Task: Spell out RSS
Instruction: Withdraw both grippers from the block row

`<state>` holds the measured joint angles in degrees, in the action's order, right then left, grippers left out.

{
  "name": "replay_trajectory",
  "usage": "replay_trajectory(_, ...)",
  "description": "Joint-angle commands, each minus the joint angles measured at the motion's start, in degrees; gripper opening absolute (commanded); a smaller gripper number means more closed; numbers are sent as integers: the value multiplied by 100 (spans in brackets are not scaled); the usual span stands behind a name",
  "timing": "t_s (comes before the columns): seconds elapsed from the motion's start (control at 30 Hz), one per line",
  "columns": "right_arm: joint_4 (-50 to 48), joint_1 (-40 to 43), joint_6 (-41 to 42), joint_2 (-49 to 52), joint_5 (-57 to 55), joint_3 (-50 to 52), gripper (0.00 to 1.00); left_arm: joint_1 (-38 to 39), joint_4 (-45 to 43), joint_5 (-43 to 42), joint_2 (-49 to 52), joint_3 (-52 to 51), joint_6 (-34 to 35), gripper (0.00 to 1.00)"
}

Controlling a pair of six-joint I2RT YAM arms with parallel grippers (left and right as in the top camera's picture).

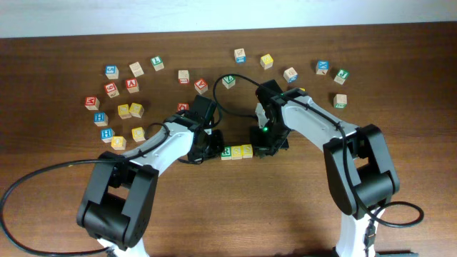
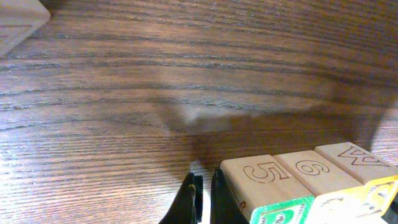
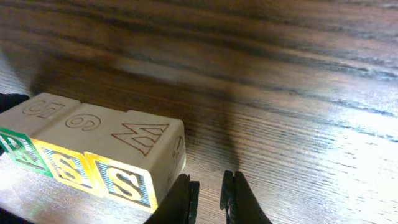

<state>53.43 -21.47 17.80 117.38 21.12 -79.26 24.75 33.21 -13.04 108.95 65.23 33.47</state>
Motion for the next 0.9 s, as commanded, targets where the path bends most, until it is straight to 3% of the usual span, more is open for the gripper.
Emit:
replay_trajectory(0.0, 11, -26, -15, 63, 50, 35, 9, 33, 42, 223, 76, 72, -33, 0)
replay_trajectory(0.2, 98, -22, -11, 61, -365, -24, 9, -17, 435, 557, 66, 293, -55, 0)
replay_trajectory(0.27, 525, -15, 74, 28, -866, -372, 11, -118, 866, 704, 35, 671, -166, 0)
replay_trajectory(0.33, 1388, -15, 168, -186, -1655, -1110, 18, -306, 1668, 903, -111, 1279, -291, 0)
replay_trajectory(0.43, 2522, 166, 221, -1082, -1886, -1956, 38, -717, 3014, 905, -656, 2332, -382, 0)
replay_trajectory(0.47, 2806, 271, 221, -1843, -1891, -1996, 63, -909, 3399, 905, -1019, 2553, -382, 12)
replay_trajectory(0.5, 3003, 313, 221, -2339, -1969, -1996, 81, -1043, 3510, 909, -1266, 2568, -382, 24)
replay_trajectory(0.53, 3237, 317, 223, -3025, -2146, -1996, 93, -1200, 3622, 914, -1495, 2568, -382, 61)
replay_trajectory(0.57, 3392, 310, 223, -3521, -2184, -1980, 95, -1305, 3735, 968, -1613, 2568, -380, 89)
replay_trajectory(0.6, 3491, 313, 223, -3958, -2188, -1902, 96, -1349, 3840, 1019, -1644, 2568, -380, 99)
replay_trajectory(0.73, 3528, 313, 452, -5740, -2181, -699, 96, -1346, 3866, 1054, -1639, 2566, -380, 99)
replay_trajectory(0.8, 3075, 313, 525, -6126, -2179, -33, 99, -1346, 3866, 1054, -1639, 2566, -380, 99)
replay_trajectory(0.87, 1845, 313, 516, -6094, -1932, 673, 59, -1344, 3866, 1049, -1639, 2566, -378, 99)
